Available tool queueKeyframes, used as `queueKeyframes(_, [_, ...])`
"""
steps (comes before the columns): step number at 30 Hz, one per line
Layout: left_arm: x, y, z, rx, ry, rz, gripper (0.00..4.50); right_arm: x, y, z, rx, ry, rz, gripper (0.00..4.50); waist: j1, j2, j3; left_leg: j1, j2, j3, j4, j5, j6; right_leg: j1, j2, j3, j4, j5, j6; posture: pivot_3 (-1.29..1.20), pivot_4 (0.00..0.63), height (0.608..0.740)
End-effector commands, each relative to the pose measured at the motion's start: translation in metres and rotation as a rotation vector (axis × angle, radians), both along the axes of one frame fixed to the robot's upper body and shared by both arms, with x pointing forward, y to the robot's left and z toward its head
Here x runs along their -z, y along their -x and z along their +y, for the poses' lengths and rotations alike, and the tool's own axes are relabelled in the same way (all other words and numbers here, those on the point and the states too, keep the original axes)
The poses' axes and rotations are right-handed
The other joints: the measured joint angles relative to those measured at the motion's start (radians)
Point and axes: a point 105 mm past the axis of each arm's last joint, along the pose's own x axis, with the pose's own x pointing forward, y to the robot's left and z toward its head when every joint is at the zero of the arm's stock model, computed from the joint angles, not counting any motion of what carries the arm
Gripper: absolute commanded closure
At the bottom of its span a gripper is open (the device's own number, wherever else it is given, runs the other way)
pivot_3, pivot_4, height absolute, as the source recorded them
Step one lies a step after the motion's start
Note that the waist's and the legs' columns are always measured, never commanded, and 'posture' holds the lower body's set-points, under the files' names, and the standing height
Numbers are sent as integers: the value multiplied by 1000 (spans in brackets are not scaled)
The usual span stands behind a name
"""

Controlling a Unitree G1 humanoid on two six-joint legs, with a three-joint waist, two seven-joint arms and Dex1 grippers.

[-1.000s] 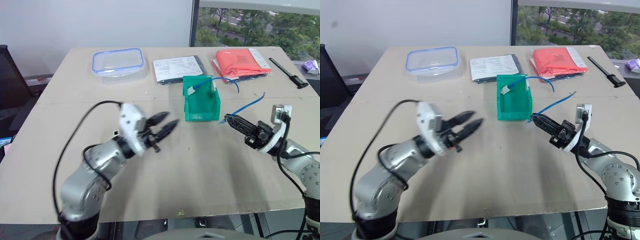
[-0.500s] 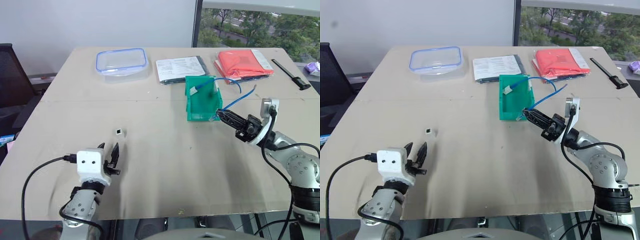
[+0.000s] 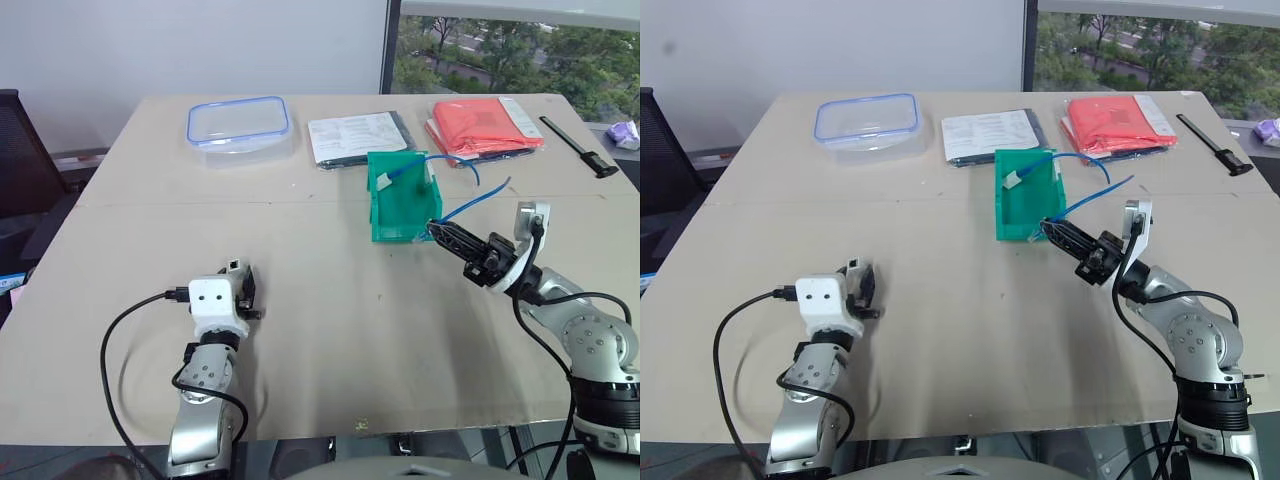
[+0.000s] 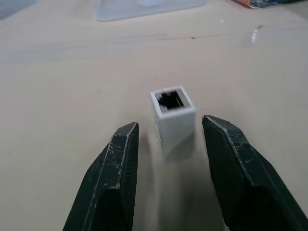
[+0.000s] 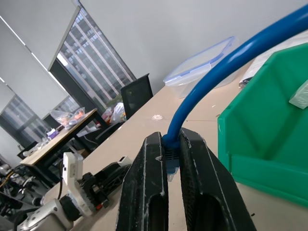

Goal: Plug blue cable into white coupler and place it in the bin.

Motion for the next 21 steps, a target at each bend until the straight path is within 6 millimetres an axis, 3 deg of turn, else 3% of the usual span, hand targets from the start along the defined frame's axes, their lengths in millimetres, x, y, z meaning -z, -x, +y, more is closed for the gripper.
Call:
queueKeyframes(1, [9, -5, -2, 3, 5, 23, 2397, -11, 5, 0, 16, 10, -68, 4500, 1, 0, 0, 0, 0, 0, 0, 0, 0, 0, 0, 0, 0, 0, 0, 0, 150, 740])
queueKeyframes(3, [12, -7, -3, 6, 17, 28, 2622, -12, 5, 2, 18, 13, -75, 4500, 2, 2, -1, 0, 0, 0, 0, 0, 0, 0, 0, 0, 0, 0, 0, 0, 150, 740])
queueKeyframes(5, [13, -9, -3, 13, 16, 27, 3200, -14, 5, 4, 19, 14, -87, 4500, 1, 4, -2, 0, 0, 0, 0, 0, 0, 1, 0, 0, 0, 0, 0, 0, 150, 740])
queueKeyframes(7, [13, -11, -5, 26, 14, 25, 4092, -17, 5, 7, 20, 20, -104, 4500, 1, 5, -3, 1, 0, 0, 0, 0, 0, 1, 0, 0, 0, 0, 0, 0, 150, 740])
queueKeyframes(11, [5, -25, -21, 117, 10, 9, 4116, -21, 0, 23, 54, 100, -176, 4500, 2, 6, -4, 1, 0, -1, 0, 0, 0, 1, 0, -1, 1, 0, 0, 0, 150, 740])
queueKeyframes(15, [-12, -43, -49, 225, -16, -41, 4116, -22, -7, 58, 86, 241, -298, 4500, 1, 6, -4, 0, -1, -1, 1, 0, 0, 0, 1, -1, 1, 0, 0, 0, 150, 740])
queueKeyframes(19, [-36, -58, -86, 340, -10, -110, 4116, -33, -15, 89, 139, 272, -449, 4500, 0, 4, -3, -1, -4, -1, 1, 0, 0, -1, 1, 0, 1, 0, 1, 0, 150, 740])
queueKeyframes(21, [-53, -60, -113, 443, -5, -150, 4116, -35, -18, 101, 163, 331, -559, 4500, 1, 4, -3, -2, -5, -1, 0, 0, 0, -1, 2, -1, 1, 0, 1, 0, 150, 740])
